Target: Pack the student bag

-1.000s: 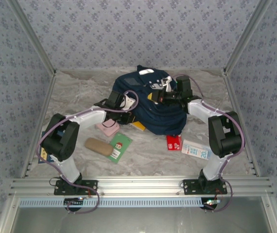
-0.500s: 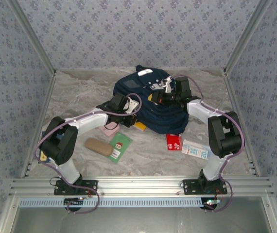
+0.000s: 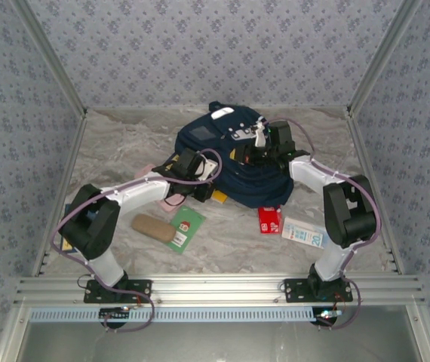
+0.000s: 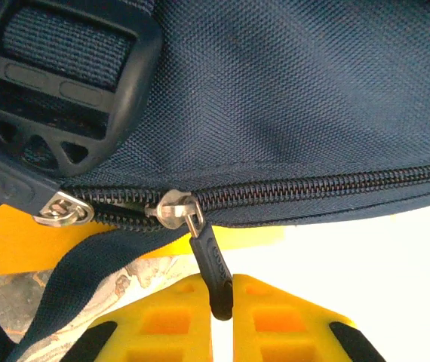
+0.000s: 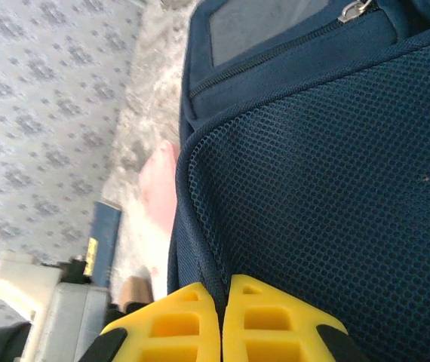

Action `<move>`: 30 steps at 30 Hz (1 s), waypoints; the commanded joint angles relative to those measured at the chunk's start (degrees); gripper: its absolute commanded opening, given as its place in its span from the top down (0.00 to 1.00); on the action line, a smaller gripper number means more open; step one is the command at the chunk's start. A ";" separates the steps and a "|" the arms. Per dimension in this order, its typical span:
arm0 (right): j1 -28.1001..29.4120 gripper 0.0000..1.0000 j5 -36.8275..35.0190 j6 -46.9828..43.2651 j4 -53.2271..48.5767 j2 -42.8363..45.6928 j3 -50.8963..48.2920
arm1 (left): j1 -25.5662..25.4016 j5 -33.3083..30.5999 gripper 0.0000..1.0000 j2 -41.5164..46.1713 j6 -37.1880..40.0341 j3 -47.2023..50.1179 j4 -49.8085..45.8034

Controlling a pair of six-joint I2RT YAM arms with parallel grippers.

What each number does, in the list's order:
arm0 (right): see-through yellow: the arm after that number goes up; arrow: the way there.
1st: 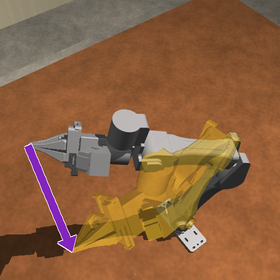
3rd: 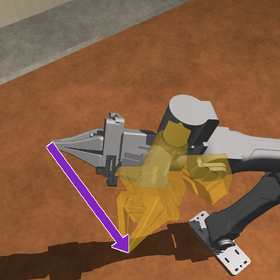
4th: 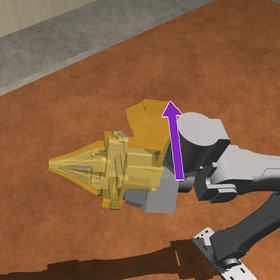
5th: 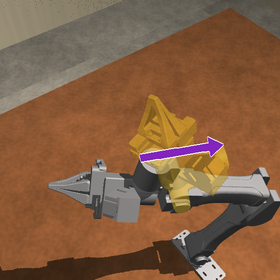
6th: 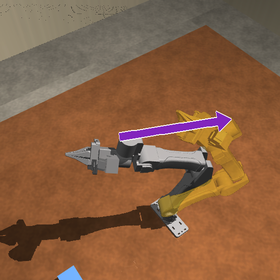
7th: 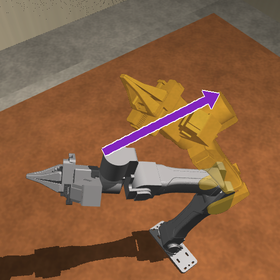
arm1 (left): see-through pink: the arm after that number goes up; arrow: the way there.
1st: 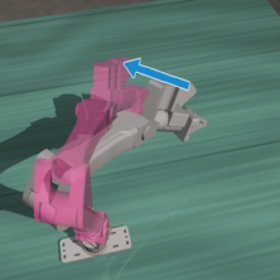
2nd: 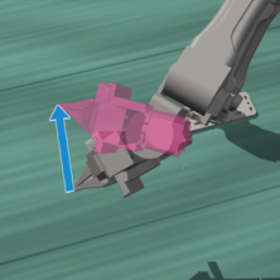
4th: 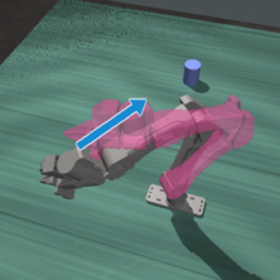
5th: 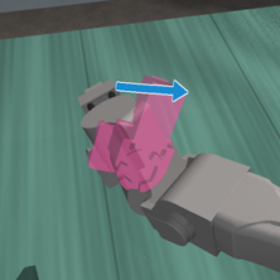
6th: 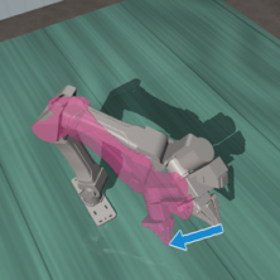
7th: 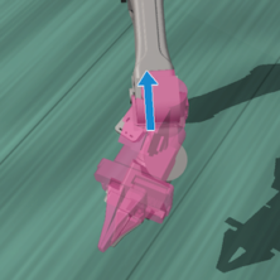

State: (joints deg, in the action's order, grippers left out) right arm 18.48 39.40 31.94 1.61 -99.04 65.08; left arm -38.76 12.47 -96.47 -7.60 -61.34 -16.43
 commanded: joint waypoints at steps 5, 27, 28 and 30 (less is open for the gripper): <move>3.81 1.00 -14.09 -16.47 -13.20 2.32 6.47 | -1.69 9.47 0.86 -1.31 -0.15 -5.90 -13.48; 0.60 1.00 -7.64 -15.10 -12.19 1.95 5.42 | 3.54 9.62 0.66 4.80 -8.39 -5.28 -6.40; 0.81 1.00 -8.66 -16.88 -13.60 1.93 6.34 | 4.78 8.37 0.64 5.12 -8.62 -5.64 -7.45; 0.93 1.00 -8.76 -18.61 -16.48 2.00 6.99 | 5.96 6.32 0.62 5.25 -8.16 -6.06 -9.31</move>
State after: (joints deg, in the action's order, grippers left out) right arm 19.90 32.40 18.17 -8.84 -98.50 68.99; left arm -33.95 22.22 -92.09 -15.86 -67.05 -22.92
